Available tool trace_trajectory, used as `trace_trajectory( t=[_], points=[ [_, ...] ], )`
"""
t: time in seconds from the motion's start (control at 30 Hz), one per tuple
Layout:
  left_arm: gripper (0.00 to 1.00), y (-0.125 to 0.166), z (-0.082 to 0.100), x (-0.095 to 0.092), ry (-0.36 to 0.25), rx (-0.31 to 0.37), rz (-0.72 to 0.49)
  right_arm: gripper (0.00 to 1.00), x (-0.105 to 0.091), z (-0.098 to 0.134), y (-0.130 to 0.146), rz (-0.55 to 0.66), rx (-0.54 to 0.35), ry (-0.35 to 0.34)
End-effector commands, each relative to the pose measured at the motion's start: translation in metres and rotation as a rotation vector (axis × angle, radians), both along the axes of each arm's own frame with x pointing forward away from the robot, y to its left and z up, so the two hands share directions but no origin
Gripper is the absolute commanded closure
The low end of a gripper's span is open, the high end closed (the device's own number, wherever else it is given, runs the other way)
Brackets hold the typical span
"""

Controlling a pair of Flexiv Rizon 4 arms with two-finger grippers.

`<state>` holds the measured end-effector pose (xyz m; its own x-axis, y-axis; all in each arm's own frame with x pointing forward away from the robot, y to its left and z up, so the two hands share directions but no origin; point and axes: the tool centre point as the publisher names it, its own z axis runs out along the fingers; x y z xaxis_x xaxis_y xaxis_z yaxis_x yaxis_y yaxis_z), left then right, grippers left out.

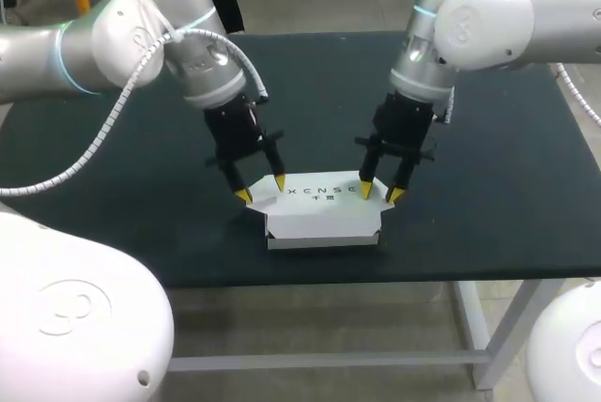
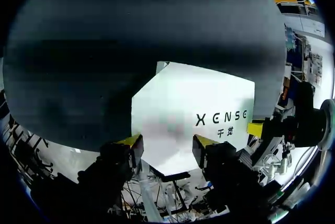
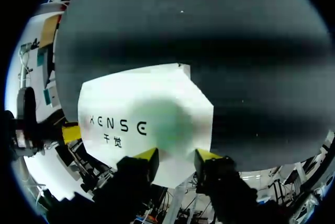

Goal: Assemble the packaging by folding the flat box into shape, placing the metal phone stand inside, and closing the box properly

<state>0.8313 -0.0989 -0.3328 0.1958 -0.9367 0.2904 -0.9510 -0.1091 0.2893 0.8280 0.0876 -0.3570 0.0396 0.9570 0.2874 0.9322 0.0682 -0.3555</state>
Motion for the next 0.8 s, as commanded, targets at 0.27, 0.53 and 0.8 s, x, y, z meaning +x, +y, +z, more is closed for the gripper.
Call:
trace_trajectory(
  t=[0.27, 0.53, 0.8],
  points=[
    [0.33, -0.003, -0.007, -0.009, -0.051, 0.001, 0.010, 0.51, -0.002, -0.004, 0.000, -0.008, -0.003, -0.003],
    [0.31, -0.006, -0.013, -0.011, -0.079, 0.014, 0.015, 0.50, -0.007, -0.005, 0.001, -0.032, -0.012, -0.023],
    [0.31, -0.007, -0.016, -0.009, -0.080, 0.023, 0.006, 0.50, -0.011, -0.008, 0.001, -0.040, 0.000, -0.066]
  ],
)
